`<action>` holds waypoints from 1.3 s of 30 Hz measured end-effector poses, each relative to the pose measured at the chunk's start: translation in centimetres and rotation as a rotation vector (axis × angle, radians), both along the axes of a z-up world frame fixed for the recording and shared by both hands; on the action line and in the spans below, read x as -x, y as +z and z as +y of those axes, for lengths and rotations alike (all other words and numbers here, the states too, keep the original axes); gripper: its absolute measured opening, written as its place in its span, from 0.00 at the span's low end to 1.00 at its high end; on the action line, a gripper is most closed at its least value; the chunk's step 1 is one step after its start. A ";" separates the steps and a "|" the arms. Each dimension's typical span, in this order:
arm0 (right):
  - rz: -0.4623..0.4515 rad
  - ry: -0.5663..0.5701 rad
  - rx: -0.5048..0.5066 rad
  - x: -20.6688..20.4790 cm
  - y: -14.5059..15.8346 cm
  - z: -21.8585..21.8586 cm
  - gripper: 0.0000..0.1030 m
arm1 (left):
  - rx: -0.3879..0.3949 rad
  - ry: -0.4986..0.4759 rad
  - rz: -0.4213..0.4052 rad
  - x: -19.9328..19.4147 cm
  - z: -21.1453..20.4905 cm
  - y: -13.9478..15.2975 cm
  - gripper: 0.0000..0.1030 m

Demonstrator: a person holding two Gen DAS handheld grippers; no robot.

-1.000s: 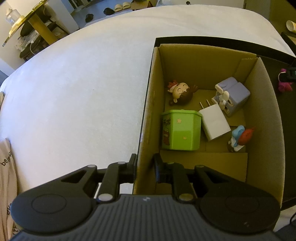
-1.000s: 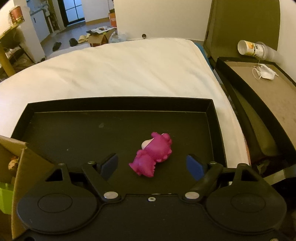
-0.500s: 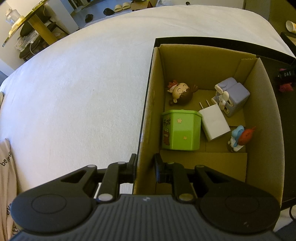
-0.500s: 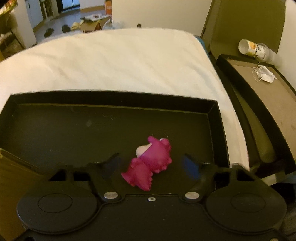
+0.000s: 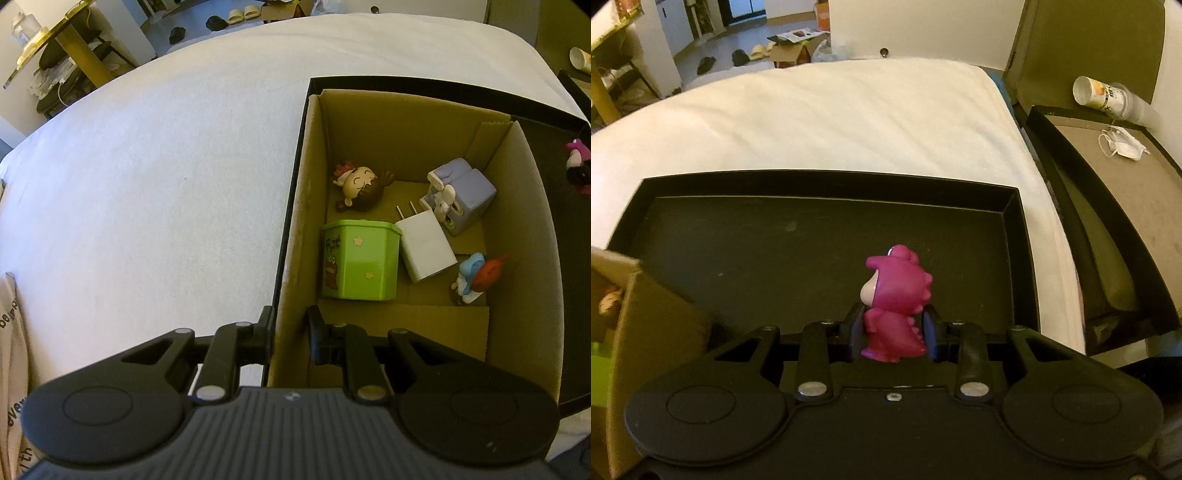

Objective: Organize rigid objects
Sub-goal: 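Grasp the pink toy with the right gripper, then carry the pink toy into the box and open the right gripper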

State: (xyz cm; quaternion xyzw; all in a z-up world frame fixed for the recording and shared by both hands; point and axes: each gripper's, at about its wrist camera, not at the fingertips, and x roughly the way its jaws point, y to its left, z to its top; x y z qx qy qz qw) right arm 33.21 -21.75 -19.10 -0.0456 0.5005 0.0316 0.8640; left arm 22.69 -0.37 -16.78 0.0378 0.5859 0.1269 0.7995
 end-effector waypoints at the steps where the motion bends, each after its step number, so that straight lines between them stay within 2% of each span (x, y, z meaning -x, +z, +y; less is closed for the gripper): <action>1: -0.004 0.004 -0.003 0.3 0.2 0.0 0.31 | 0.003 0.000 -0.001 0.0 0.1 0.0 0.16; 13: -0.045 0.030 0.002 3.4 2.7 0.8 0.31 | 0.035 -0.011 -0.019 0.5 0.8 0.6 0.14; 32: -0.111 0.058 -0.064 6.9 7.6 2.6 0.31 | 0.099 -0.024 -0.070 1.5 1.9 1.7 0.13; 39: -0.121 0.081 -0.079 7.9 8.6 3.8 0.31 | 0.115 -0.025 -0.086 1.7 2.2 1.9 0.12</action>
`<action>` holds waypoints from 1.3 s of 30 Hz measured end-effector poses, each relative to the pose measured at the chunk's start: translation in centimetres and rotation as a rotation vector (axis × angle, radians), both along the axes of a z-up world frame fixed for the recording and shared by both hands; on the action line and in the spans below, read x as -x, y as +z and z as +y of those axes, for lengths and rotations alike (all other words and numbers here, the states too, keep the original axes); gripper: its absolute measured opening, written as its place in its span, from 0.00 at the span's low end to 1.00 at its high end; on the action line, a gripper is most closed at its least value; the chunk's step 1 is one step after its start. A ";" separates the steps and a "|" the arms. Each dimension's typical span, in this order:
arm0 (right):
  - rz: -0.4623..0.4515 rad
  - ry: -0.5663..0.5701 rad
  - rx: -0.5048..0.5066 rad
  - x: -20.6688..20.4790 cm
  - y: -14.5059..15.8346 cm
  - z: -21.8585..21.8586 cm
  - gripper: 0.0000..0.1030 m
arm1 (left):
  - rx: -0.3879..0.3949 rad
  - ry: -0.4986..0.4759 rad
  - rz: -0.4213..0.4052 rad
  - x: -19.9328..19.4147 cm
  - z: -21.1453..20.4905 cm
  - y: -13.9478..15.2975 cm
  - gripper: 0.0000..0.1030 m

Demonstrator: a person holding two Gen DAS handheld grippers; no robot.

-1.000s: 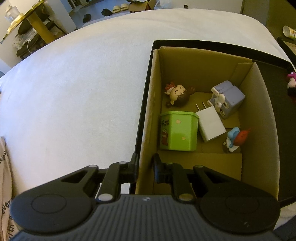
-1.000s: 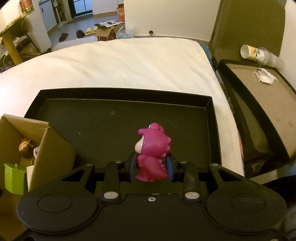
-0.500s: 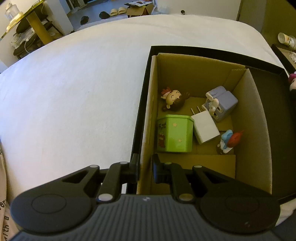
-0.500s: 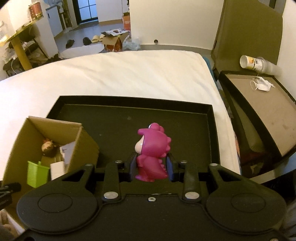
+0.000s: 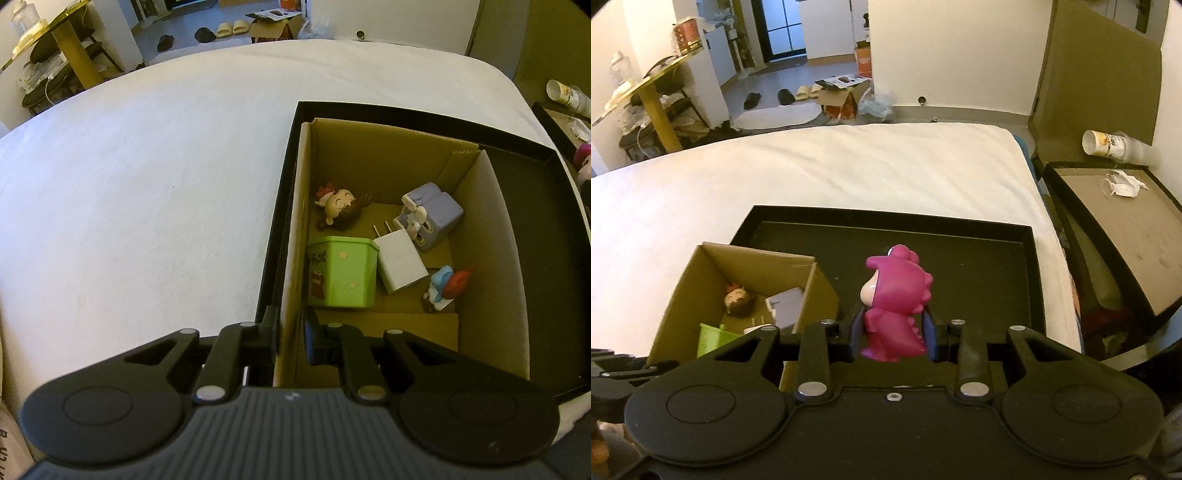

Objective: Organize rigid objects
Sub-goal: 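Carry the pink toy into the box and open the right gripper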

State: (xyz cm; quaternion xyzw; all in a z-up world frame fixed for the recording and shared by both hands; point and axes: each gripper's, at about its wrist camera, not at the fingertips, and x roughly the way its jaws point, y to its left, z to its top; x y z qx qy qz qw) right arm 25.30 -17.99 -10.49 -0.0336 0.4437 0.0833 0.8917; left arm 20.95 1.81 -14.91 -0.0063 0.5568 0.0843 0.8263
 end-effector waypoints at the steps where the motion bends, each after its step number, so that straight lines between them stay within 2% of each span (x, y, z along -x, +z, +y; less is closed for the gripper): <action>1: 0.001 0.002 -0.003 0.2 0.1 0.2 0.32 | 0.003 0.000 -0.002 0.0 0.0 0.0 0.12; 25: 0.017 0.133 -0.072 2.7 1.0 5.2 0.32 | 0.073 0.007 -0.032 0.5 1.0 0.3 0.12; 39: 0.128 0.190 -0.142 3.1 -1.1 7.6 0.32 | 0.109 0.017 -0.042 0.6 1.6 0.4 0.12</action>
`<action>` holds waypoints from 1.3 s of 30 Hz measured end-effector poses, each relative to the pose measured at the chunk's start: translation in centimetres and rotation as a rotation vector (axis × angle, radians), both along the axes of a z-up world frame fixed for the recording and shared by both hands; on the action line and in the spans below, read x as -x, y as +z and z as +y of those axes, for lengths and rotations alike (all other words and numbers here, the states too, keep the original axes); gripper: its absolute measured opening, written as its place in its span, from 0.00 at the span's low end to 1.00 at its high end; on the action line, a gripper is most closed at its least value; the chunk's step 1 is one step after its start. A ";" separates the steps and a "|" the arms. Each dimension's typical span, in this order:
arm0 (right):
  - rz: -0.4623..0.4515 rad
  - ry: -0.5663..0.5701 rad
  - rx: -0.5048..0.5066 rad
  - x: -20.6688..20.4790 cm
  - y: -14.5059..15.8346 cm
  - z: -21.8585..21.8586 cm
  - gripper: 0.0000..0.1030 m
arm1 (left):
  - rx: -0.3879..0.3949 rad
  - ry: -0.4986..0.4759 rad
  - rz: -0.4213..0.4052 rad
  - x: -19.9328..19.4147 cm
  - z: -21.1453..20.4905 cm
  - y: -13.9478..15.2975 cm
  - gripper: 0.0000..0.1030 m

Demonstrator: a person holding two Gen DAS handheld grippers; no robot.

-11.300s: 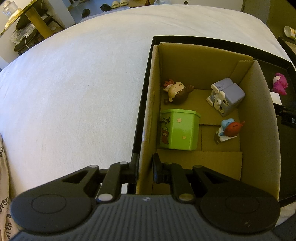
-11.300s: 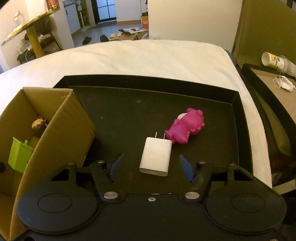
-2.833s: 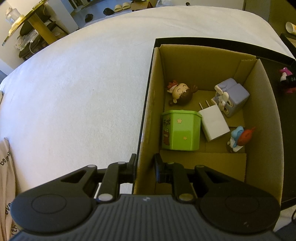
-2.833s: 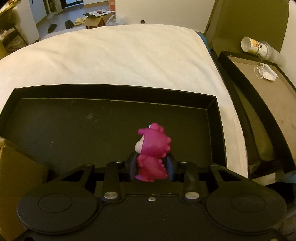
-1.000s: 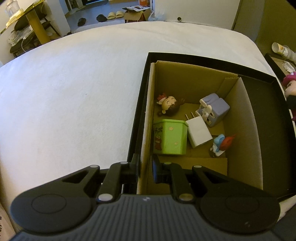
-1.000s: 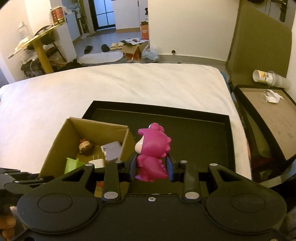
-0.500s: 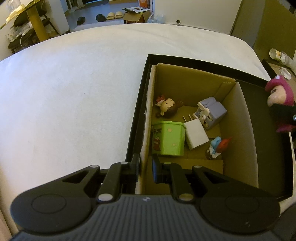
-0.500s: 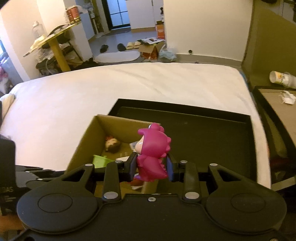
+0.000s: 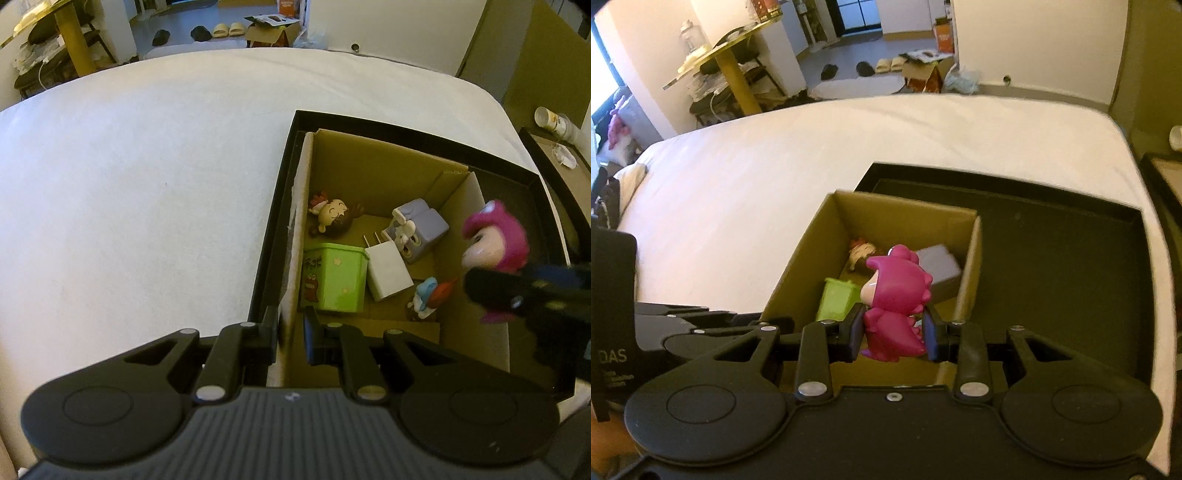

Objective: Organize rigid objects
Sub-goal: 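Carry the pink toy into the box and open the right gripper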

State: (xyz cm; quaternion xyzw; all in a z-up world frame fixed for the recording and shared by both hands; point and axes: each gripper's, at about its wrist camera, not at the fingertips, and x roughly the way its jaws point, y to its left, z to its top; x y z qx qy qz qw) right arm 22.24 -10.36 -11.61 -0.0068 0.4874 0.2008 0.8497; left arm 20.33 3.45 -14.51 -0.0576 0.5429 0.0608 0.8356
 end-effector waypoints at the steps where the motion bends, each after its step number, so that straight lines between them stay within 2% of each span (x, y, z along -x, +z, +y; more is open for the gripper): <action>1: 0.010 -0.001 -0.005 -0.1 -0.2 0.0 0.32 | 0.002 0.000 0.000 0.0 0.1 0.0 0.12; 17: 0.076 0.065 0.040 0.0 -3.3 1.9 0.32 | 0.024 0.011 -0.006 0.0 0.4 0.0 0.12; 25: 0.090 0.135 0.092 -0.2 -5.0 3.0 0.32 | 0.030 0.015 -0.008 0.1 0.4 0.1 0.12; 33: 0.050 0.184 0.180 -0.2 -5.5 4.3 0.32 | 0.024 0.015 -0.005 0.0 0.4 0.0 0.12; 39: 0.027 0.220 0.203 -0.1 -5.5 4.9 0.32 | 0.025 0.016 -0.004 0.0 0.4 -0.1 0.12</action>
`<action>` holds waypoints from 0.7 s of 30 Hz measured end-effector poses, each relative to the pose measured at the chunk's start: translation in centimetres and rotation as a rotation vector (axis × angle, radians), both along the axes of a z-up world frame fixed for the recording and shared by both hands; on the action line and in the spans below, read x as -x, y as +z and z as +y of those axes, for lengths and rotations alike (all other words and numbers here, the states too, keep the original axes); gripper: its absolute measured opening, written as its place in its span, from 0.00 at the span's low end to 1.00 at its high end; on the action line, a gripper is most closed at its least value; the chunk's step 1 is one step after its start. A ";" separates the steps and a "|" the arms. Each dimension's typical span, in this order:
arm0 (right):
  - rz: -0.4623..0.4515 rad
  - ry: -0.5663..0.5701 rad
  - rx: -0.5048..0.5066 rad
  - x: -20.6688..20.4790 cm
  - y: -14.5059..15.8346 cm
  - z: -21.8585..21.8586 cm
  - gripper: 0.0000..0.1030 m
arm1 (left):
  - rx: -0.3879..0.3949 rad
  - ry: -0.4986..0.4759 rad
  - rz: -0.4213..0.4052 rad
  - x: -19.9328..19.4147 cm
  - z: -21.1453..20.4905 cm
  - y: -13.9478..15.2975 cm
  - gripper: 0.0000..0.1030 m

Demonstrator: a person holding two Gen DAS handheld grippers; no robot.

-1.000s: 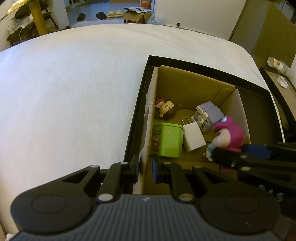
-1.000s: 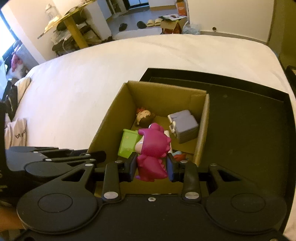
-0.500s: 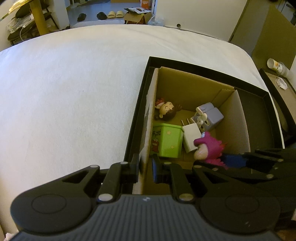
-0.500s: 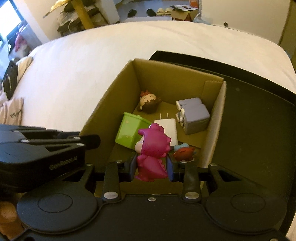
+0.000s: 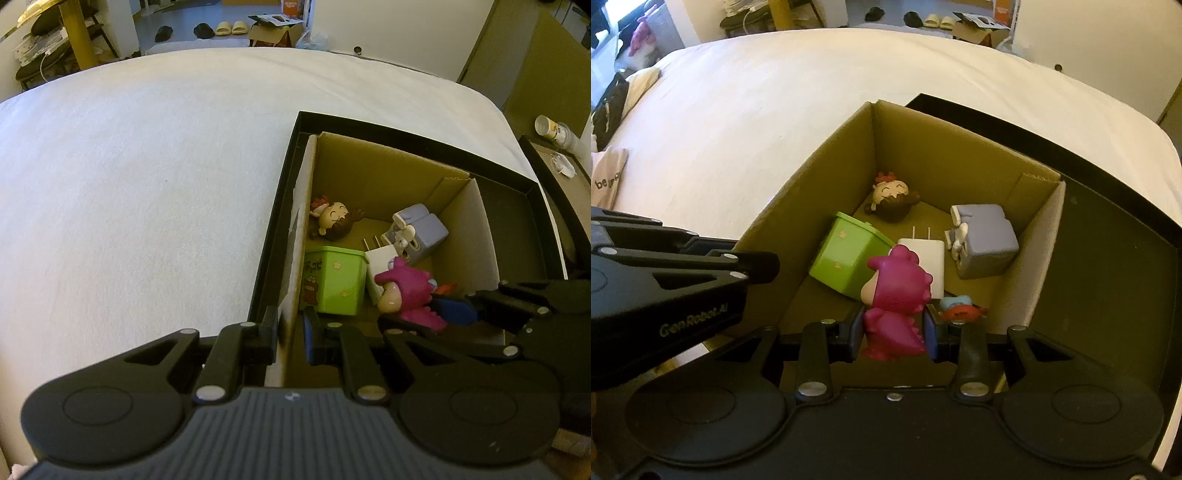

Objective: Organize rigid objects
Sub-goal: 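Carry the pink toy into the box and open the right gripper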

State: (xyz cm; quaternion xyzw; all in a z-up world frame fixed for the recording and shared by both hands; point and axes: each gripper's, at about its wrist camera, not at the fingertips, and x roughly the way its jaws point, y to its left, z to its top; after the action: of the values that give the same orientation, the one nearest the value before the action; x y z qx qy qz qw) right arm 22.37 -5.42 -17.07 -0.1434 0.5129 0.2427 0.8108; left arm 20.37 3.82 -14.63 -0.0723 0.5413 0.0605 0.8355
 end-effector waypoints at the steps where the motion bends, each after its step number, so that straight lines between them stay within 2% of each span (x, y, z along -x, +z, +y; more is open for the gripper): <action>1: -0.004 0.008 0.003 0.0 0.0 0.2 0.32 | 0.000 0.001 0.000 0.0 0.0 0.0 0.13; 10: 0.007 0.023 0.032 -0.4 -1.3 0.9 0.33 | -0.002 -0.003 0.003 0.0 0.0 -0.1 0.13; 16: -0.005 0.036 0.025 0.2 -1.0 0.7 0.35 | -0.006 -0.005 0.008 -0.1 -0.1 -0.2 0.13; 21: -0.027 0.057 0.021 0.8 -0.6 0.5 0.44 | -0.015 -0.008 0.013 -0.2 -0.2 -0.3 0.13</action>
State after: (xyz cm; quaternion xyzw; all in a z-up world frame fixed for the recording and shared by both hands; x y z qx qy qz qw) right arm 21.54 -4.96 -17.63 -0.1700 0.5002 0.2584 0.8088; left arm 20.54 3.65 -14.90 -0.0635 0.5465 0.0615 0.8328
